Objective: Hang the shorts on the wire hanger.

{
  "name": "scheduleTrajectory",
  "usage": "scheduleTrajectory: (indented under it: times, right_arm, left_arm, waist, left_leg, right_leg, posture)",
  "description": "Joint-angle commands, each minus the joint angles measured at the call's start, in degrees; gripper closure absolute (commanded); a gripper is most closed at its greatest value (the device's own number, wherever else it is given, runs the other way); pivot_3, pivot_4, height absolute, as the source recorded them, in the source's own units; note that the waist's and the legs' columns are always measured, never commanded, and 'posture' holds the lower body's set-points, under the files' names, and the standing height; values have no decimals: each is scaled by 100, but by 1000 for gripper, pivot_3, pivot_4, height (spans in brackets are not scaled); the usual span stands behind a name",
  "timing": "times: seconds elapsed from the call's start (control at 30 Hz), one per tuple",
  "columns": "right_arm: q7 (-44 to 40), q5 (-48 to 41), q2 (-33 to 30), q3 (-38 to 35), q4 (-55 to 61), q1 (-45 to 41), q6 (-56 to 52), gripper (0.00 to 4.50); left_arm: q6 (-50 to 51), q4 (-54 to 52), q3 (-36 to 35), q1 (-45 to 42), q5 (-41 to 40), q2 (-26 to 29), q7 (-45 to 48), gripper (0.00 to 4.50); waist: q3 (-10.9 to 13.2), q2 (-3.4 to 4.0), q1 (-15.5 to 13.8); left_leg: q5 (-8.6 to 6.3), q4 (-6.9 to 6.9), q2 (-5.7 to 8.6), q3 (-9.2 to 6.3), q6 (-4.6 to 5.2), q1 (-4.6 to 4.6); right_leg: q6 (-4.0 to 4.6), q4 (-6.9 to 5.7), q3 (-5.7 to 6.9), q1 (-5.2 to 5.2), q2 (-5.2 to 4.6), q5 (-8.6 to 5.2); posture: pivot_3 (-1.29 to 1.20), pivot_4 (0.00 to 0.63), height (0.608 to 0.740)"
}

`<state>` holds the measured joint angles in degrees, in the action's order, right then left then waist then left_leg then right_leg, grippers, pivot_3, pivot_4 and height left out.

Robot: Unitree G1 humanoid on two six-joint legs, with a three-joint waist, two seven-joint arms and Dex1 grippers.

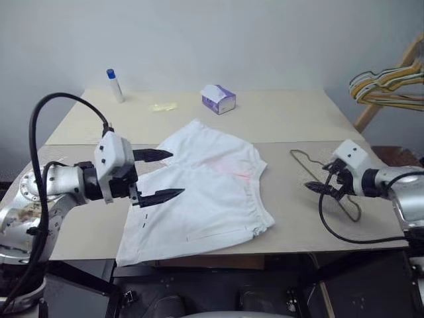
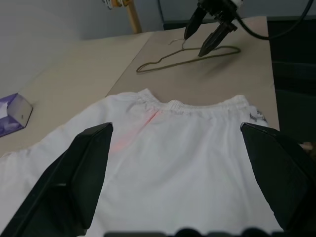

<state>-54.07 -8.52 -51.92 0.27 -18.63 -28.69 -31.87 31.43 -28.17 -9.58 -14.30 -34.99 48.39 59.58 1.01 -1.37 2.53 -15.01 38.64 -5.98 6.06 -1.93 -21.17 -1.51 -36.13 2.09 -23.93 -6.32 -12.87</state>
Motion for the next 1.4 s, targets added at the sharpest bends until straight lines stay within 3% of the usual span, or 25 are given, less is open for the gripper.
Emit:
scheduleTrajectory:
  times: [0.03,0.4,0.83,1.03,1.27,1.4]
  right_arm:
    - [38,179,46,24,-957,-538,46,0]
    - [-41,1040,440,654,-3418,-1545,1173,0]
    - [-503,1483,698,877,-4554,-2019,1110,0]
    - [-484,1634,751,916,-4618,-2085,1083,1838]
    - [-311,1756,805,912,-4663,-2023,1125,4326]
    - [-82,1722,838,811,-4608,-1991,1170,4459]
  left_arm:
    - [-174,-38,172,-106,101,65,81,18]
    - [-192,-169,183,-160,-60,-27,34,18]
    - [-218,-190,215,-117,-45,-97,-14,18]
    - [-154,-201,166,-177,-260,-155,-77,0]
    - [-186,-181,227,-173,-238,-139,-95,0]
    - [-217,-177,249,-135,-216,-129,-56,0]
  waist:
    - [-1,0,44]
    - [0,7,176]
    - [-1,10,160]
    - [-2,10,160]
    - [-2,9,161]
    - [-2,9,161]
  left_leg:
    - [0,1,0,-1,0,4]
    - [0,1,1,-9,1,2]
    - [0,2,1,-11,0,3]
    - [0,2,1,-11,0,3]
    - [0,2,1,-11,0,5]
    - [0,3,1,-12,0,8]
  right_leg:
    - [1,1,0,5,0,0]
    - [-3,3,1,9,1,0]
    - [-4,4,2,11,1,1]
    - [-4,4,2,12,1,1]
    - [-5,5,2,15,1,0]
    - [-5,5,3,21,1,0]
  posture:
    - [-32,0,740]
    - [-14,0,740]
    - [-11,0,740]
    - [-16,0,740]
    - [-15,0,740]
    - [-16,0,740]
